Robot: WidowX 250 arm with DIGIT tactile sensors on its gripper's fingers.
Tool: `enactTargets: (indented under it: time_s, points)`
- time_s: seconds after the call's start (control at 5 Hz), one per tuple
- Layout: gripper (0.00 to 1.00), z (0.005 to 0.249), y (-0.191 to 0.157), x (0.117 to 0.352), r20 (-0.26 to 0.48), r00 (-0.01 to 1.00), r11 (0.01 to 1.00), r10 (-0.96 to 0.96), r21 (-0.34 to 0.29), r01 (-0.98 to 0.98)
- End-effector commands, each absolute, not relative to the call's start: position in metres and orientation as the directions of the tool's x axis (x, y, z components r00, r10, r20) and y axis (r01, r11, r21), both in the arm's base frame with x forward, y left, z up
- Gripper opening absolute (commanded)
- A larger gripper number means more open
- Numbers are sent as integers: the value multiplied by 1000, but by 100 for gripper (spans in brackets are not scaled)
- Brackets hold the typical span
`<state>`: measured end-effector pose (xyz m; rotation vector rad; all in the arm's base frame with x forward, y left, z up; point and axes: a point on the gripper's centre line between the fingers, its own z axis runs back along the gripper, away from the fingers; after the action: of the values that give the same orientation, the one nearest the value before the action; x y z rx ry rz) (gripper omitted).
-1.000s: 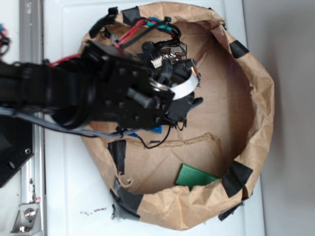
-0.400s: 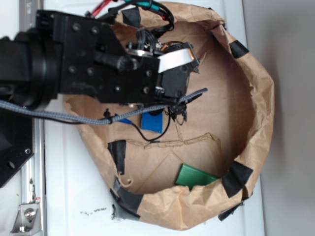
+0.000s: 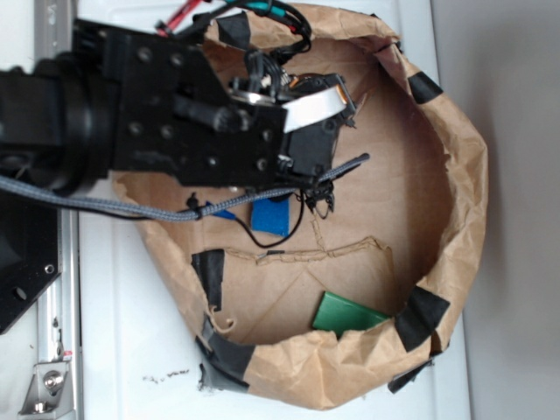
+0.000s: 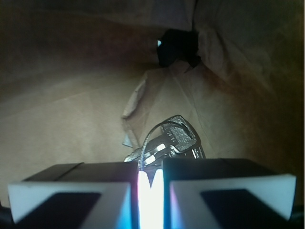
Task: Grab the silver keys.
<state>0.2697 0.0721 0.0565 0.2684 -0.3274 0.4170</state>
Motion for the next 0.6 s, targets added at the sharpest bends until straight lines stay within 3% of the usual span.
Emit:
enactTargets:
  time_s: [0.0,0.4]
  points:
    - [100,56,74,278,357,881,903,312,178,-391]
    - [100,46,73,280,304,899,913,314,162,-373]
